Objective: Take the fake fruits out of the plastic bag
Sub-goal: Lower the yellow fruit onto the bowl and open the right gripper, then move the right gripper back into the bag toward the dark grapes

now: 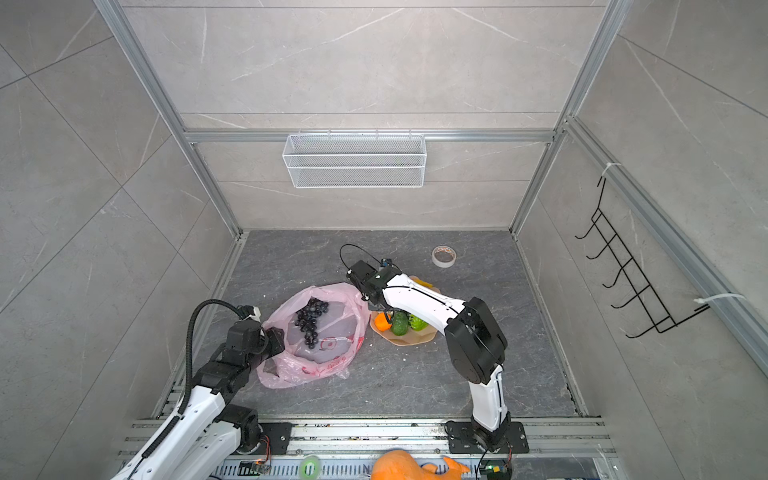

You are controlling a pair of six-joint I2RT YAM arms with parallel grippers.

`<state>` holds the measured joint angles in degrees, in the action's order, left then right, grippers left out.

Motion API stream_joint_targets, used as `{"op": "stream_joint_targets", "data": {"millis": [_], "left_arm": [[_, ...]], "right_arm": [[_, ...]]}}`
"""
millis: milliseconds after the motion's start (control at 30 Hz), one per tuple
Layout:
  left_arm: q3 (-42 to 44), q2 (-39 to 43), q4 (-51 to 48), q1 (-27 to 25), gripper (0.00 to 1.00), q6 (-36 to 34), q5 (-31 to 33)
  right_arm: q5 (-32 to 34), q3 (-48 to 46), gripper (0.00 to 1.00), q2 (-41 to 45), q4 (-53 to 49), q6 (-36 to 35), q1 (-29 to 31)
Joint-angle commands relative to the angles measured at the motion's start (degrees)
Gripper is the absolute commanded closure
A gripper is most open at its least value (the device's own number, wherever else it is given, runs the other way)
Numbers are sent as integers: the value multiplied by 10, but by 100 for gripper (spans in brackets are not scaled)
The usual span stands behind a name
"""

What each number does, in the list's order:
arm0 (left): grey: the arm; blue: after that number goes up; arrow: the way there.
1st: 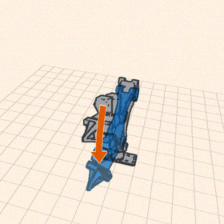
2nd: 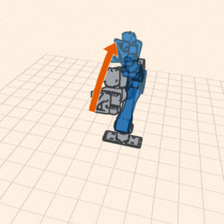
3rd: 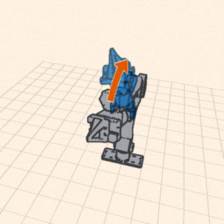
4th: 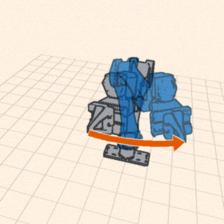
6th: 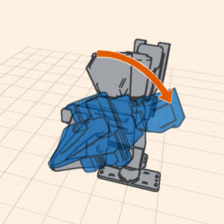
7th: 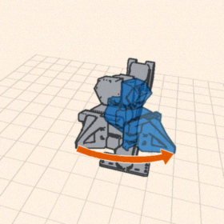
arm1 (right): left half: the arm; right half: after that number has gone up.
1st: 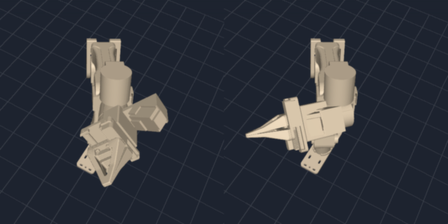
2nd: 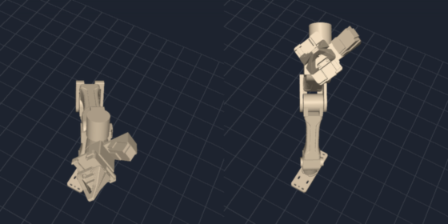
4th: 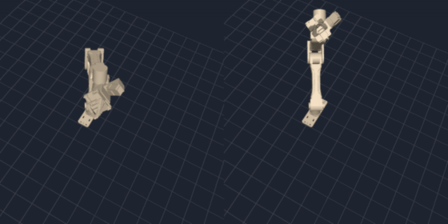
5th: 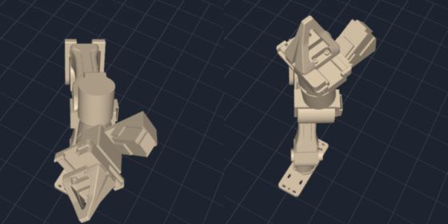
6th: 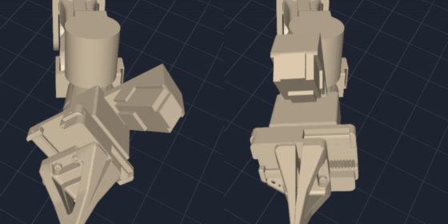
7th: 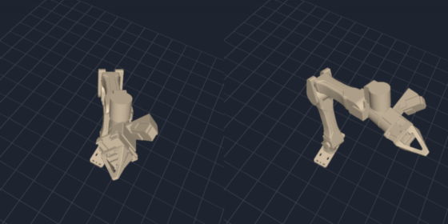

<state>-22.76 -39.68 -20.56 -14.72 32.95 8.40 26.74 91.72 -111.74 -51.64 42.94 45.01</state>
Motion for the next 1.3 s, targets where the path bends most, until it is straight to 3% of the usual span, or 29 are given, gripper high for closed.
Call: {"op": "stream_joint_targets", "data": {"millis": [0,333,533,700,867,1000,1267], "left_arm": [[-1,4,11,-1,62,-12,-1],[-1,3,11,-1,62,-11,-1],[0,4,11,-1,62,-10,-3],[-1,4,9,-1,62,-9,-1],[-6,6,-6,-1,62,0,2],[-8,3,-13,-1,62,6,9],[-13,-18,-7,-1,63,3,16]], "right_arm": [[5,-8,60,23,-7,10,9],[27,-22,58,65,-15,13,28],[52,-37,53,137,19,-21,112],[-17,-48,52,157,105,-49,185],[-98,-37,49,101,190,-40,211],[-111,-2,41,29,215,-26,210],[-185,33,32,-76,284,32,161]]}}
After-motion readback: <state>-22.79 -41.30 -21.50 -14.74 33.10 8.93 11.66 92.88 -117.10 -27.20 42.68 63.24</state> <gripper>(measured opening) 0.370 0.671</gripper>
